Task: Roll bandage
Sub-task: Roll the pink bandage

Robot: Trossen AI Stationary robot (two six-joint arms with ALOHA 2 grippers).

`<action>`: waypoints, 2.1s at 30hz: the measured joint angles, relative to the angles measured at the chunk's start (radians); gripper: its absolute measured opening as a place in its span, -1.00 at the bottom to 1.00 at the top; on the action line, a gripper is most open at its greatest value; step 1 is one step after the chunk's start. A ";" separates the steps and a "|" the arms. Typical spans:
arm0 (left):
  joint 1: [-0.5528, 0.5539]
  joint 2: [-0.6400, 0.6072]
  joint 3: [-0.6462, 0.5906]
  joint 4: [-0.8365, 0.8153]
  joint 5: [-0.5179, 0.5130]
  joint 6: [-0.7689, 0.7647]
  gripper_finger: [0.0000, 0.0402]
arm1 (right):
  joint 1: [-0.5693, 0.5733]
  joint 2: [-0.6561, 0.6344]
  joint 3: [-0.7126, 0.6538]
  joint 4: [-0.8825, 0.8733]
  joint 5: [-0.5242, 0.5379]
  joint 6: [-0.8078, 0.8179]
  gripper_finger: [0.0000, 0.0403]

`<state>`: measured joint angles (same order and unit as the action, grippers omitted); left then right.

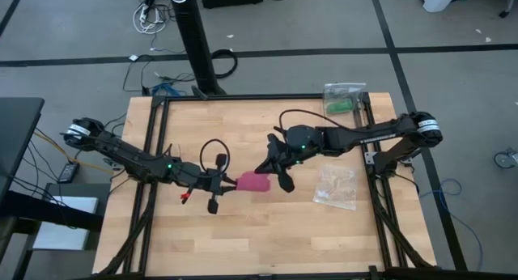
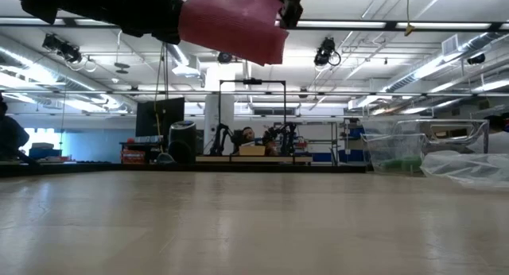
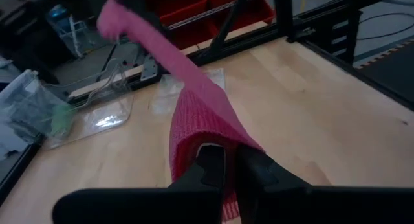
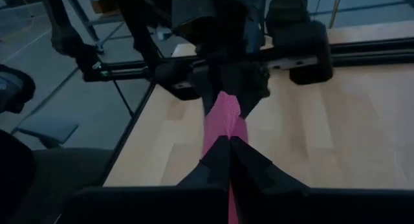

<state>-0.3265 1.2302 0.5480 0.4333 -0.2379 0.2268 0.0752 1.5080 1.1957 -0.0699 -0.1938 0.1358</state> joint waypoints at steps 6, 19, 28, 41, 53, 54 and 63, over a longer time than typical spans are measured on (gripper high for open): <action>0.012 0.000 0.000 0.008 -0.001 -0.002 -0.90 | 0.043 -0.023 0.000 -0.011 0.070 -0.025 -0.99; -0.009 0.000 0.046 0.046 0.049 0.030 -0.90 | -0.043 0.052 0.001 -0.031 0.003 -0.013 -0.99; -0.008 0.001 0.058 0.047 0.052 0.036 -0.90 | -0.024 0.077 0.001 -0.030 -0.051 0.021 -0.72; -0.008 0.000 0.059 -0.065 0.000 0.032 -0.90 | -0.044 -0.022 0.001 -0.155 0.132 -0.008 -0.12; -0.008 0.000 0.058 -0.107 -0.118 0.233 -0.90 | 0.020 0.079 0.001 -0.010 0.194 -0.078 -0.89; -0.008 0.000 0.058 -0.108 -0.118 0.238 -0.90 | 0.014 0.095 0.001 0.015 0.197 -0.077 -0.94; -0.009 0.001 0.058 -0.122 -0.108 0.264 -0.90 | -0.013 0.188 0.001 0.081 0.118 -0.056 -0.98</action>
<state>-0.3359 1.2307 0.6064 0.3111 -0.3458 0.4906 0.0617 1.6963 1.1965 0.0109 -0.0760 0.0794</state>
